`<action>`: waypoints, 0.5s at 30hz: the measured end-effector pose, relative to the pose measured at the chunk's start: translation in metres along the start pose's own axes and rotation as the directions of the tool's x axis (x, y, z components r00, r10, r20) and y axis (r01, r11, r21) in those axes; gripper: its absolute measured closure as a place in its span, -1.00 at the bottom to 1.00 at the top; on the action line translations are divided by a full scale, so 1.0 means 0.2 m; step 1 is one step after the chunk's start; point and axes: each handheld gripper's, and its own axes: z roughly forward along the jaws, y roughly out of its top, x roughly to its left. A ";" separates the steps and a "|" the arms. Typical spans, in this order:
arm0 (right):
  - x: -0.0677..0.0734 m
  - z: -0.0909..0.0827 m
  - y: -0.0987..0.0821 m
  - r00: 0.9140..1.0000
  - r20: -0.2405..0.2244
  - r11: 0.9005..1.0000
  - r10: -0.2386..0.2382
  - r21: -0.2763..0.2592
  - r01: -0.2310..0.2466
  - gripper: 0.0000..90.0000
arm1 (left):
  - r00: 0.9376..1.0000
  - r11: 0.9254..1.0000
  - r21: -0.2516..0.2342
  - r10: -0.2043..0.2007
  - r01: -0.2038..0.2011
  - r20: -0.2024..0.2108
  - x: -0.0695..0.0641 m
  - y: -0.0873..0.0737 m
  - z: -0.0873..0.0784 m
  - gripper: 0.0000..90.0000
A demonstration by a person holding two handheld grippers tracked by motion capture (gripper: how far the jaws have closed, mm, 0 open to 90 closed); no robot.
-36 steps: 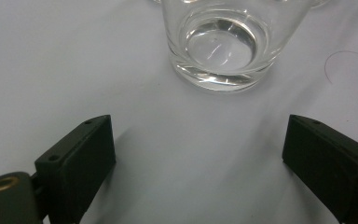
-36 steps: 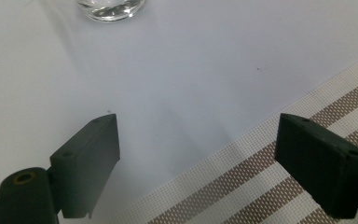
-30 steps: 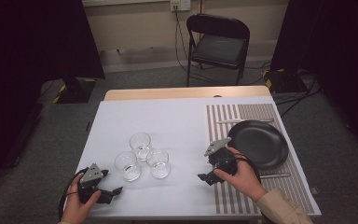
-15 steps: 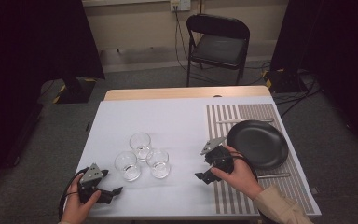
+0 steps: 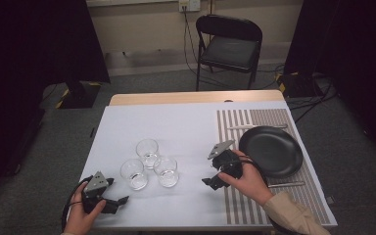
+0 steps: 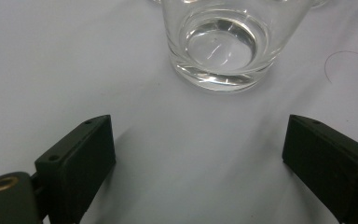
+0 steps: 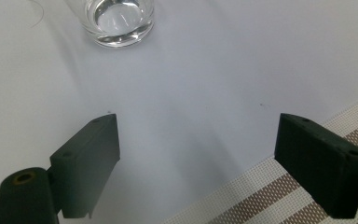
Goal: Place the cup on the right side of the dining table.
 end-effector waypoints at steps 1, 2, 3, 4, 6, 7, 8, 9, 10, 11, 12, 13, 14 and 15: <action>0.00 0.00 0.00 1.000 -0.002 1.000 0.001 0.003 -0.001 -0.70 | 1.000 1.000 0.001 0.000 0.000 0.001 0.00 0.00 0.00 -0.81; 0.00 0.00 0.01 1.000 -0.003 1.000 0.000 0.002 0.000 -0.70 | 1.000 1.000 0.001 0.000 0.000 0.001 0.00 0.00 0.00 -0.81; 0.01 0.00 0.01 1.000 -0.004 1.000 0.002 0.003 -0.002 -0.70 | 1.000 1.000 0.001 0.000 0.000 0.001 0.00 0.00 0.00 -0.81; 0.01 0.00 0.01 1.000 -0.004 1.000 0.002 0.003 -0.002 -0.70 | 1.000 1.000 -0.001 0.000 0.000 0.001 0.00 0.00 0.00 -0.81; 0.00 0.01 0.02 1.000 -0.003 1.000 -0.005 0.002 0.005 -0.70 | 1.000 1.000 -0.001 0.000 0.000 0.001 0.00 0.00 0.00 -0.81; 0.01 0.01 0.03 1.000 -0.006 1.000 -0.003 0.001 0.003 -0.70 | 1.000 1.000 -0.001 0.000 0.000 0.001 0.00 0.00 0.00 -0.81; 0.00 0.01 0.03 1.000 -0.005 1.000 -0.003 0.001 0.003 -0.70 | 1.000 1.000 -0.001 0.000 0.000 0.001 0.00 0.00 0.00 -0.81; 0.01 0.01 0.04 1.000 -0.007 1.000 -0.003 0.000 0.003 -0.70 | 1.000 1.000 -0.001 0.000 0.000 0.001 0.00 0.00 0.00 -0.81; 0.00 0.01 0.04 1.000 -0.009 1.000 -0.005 0.000 0.005 -0.70 | 1.000 1.000 -0.001 0.000 0.000 0.001 0.00 0.00 0.00 -0.81; 0.00 0.01 0.05 1.000 -0.002 1.000 -0.009 0.001 0.009 -0.70 | 1.000 1.000 -0.001 0.000 0.000 0.001 0.00 0.00 0.00 -0.81; 0.00 0.01 0.05 1.000 -0.006 1.000 -0.006 0.001 0.006 -0.70 | 1.000 1.000 -0.001 0.000 0.000 0.001 0.00 0.00 0.00 -0.81; 0.00 0.01 0.05 1.000 -0.007 1.000 -0.005 0.002 0.005 -0.70 | 1.000 1.000 -0.001 0.000 0.000 0.001 0.00 0.00 0.00 -0.81; 0.00 0.01 0.06 1.000 -0.006 1.000 -0.007 0.001 0.007 -0.70 | 1.000 1.000 -0.001 0.000 0.000 0.001 0.00 0.00 0.00 -0.81; 0.00 0.01 0.06 1.000 -0.007 1.000 -0.008 -0.001 0.008 -0.70 | 1.000 1.000 0.000 0.000 0.000 0.001 0.00 0.00 0.00 -0.81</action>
